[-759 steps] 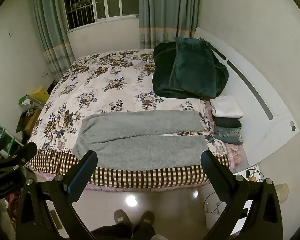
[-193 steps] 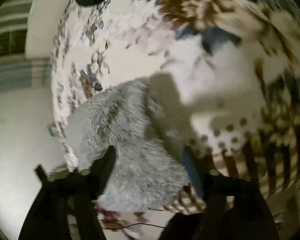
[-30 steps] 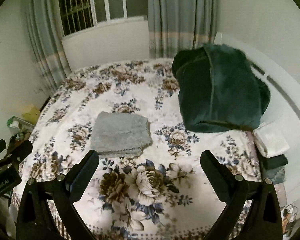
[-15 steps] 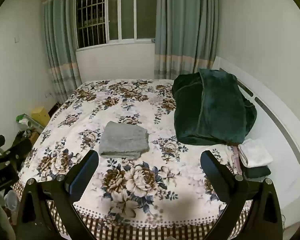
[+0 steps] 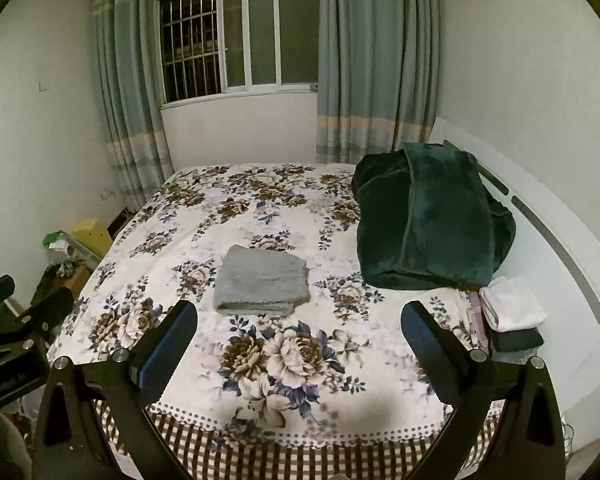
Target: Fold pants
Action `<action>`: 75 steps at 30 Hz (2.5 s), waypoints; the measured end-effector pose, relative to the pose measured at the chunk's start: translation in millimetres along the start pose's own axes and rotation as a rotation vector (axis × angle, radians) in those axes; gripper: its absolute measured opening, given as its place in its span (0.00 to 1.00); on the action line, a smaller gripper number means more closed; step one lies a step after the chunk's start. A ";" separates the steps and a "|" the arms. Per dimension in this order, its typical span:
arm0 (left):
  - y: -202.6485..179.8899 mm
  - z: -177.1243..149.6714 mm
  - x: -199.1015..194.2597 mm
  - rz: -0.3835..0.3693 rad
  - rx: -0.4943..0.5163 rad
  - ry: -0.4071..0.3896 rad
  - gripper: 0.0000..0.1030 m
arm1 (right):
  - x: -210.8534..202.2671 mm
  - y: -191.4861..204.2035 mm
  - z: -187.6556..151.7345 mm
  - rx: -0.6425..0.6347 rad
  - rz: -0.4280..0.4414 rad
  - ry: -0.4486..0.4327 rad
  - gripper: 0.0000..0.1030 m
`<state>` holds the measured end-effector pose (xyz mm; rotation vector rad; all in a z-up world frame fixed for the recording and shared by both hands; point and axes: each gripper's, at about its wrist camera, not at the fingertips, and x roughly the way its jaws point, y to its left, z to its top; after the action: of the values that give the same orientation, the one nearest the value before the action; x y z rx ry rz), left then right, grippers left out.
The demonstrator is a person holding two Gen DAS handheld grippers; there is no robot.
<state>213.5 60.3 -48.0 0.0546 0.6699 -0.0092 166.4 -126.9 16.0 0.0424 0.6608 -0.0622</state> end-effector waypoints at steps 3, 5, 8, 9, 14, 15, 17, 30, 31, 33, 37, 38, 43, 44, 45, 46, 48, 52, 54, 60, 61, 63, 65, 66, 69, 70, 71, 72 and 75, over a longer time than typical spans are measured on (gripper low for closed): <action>-0.2 -1.6 -4.0 0.002 -0.001 -0.007 1.00 | -0.6 -0.9 1.6 -0.004 0.003 0.000 1.00; 0.5 -1.8 -5.0 -0.001 -0.004 -0.005 1.00 | -0.2 0.0 0.5 0.001 0.001 0.001 1.00; 1.2 -1.4 -5.7 -0.003 -0.005 -0.007 1.00 | -0.9 -0.4 1.7 0.000 0.010 0.002 1.00; 0.9 -1.3 -5.7 0.000 -0.003 -0.009 1.00 | -2.0 -0.3 1.5 0.000 0.011 0.002 1.00; -1.0 1.1 -5.8 -0.001 -0.001 -0.008 1.00 | -2.4 0.1 0.8 0.009 0.017 0.005 1.00; -1.3 1.1 -5.9 -0.001 -0.001 -0.008 1.00 | -2.1 0.5 1.0 0.008 0.018 0.005 1.00; -3.5 1.7 -6.4 0.000 0.000 -0.010 1.00 | -1.7 1.2 1.7 0.005 0.021 0.004 1.00; -12.7 6.5 -7.8 -0.005 0.005 -0.011 1.00 | -4.4 3.9 1.6 0.008 0.030 0.009 1.00; -12.4 7.2 -8.4 -0.005 0.006 -0.010 1.00 | -2.9 2.0 1.4 0.006 0.030 0.009 1.00; -12.1 6.9 -8.7 -0.004 0.005 -0.012 1.00 | -4.6 3.5 1.2 0.010 0.033 0.010 1.00; -14.6 6.0 -13.5 -0.003 0.003 -0.020 1.00 | -5.5 3.4 0.3 0.011 0.029 0.010 1.00; -14.3 5.9 -13.3 -0.002 0.005 -0.018 1.00 | -7.1 4.6 0.2 0.010 0.031 0.011 1.00; -13.9 5.2 -14.2 -0.001 0.003 -0.021 1.00 | -6.7 4.0 -0.8 0.015 0.025 0.008 1.00; -14.9 5.2 -15.2 0.000 0.002 -0.021 1.00 | -6.5 3.9 -0.6 0.014 0.026 0.008 1.00; -16.2 5.3 -16.3 0.002 0.002 -0.021 1.00 | -7.9 5.4 -0.6 0.014 0.027 0.009 1.00; -14.5 4.9 -15.8 0.000 0.001 -0.021 1.00 | -8.4 5.0 -0.9 0.016 0.026 0.008 1.00; -14.5 5.0 -15.8 0.001 0.001 -0.022 1.00 | -7.3 4.4 -0.6 0.014 0.026 0.007 1.00; -13.7 4.6 -15.7 -0.002 0.002 -0.024 1.00 | -9.8 7.0 -1.1 0.010 0.029 0.004 1.00; -13.2 4.5 -15.5 -0.002 0.001 -0.023 1.00 | -11.8 9.0 -1.8 0.010 0.028 0.002 1.00; -14.1 5.5 -19.6 0.002 -0.004 -0.028 1.00 | -11.4 8.3 -2.5 0.013 0.024 0.004 1.00; -13.9 5.4 -19.6 0.001 -0.004 -0.028 1.00 | -10.9 7.4 -2.7 0.015 0.025 0.003 1.00; -13.7 6.3 -21.1 0.002 -0.007 -0.028 1.00 | -11.3 8.1 -2.7 0.016 0.025 0.003 1.00; -14.8 6.8 -21.0 0.001 -0.005 -0.029 1.00 | -11.8 8.6 -2.8 0.018 0.024 0.003 1.00; -13.7 6.0 -21.0 0.003 -0.006 -0.028 1.00 | -11.6 8.7 -2.7 0.018 0.025 0.003 1.00; -14.0 5.6 -21.1 0.004 -0.008 -0.029 1.00 | -10.3 7.3 -2.7 0.014 0.026 0.001 1.00; -13.9 5.4 -21.1 0.002 -0.008 -0.030 1.00 | -11.1 7.6 -1.2 0.014 0.028 0.001 1.00; -15.2 6.0 -21.6 0.002 -0.007 -0.030 1.00 | -11.9 9.0 0.6 0.013 0.029 0.001 1.00; -15.5 5.9 -21.8 0.004 -0.005 -0.030 1.00 | -12.5 10.1 0.6 0.014 0.028 0.000 1.00; -15.1 8.5 -24.0 0.008 -0.007 -0.034 1.00 | -11.8 9.2 0.0 0.014 0.028 -0.001 1.00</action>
<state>199.6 44.6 -27.2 0.0505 0.6357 -0.0007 157.8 -117.2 23.5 0.0649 0.6589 -0.0399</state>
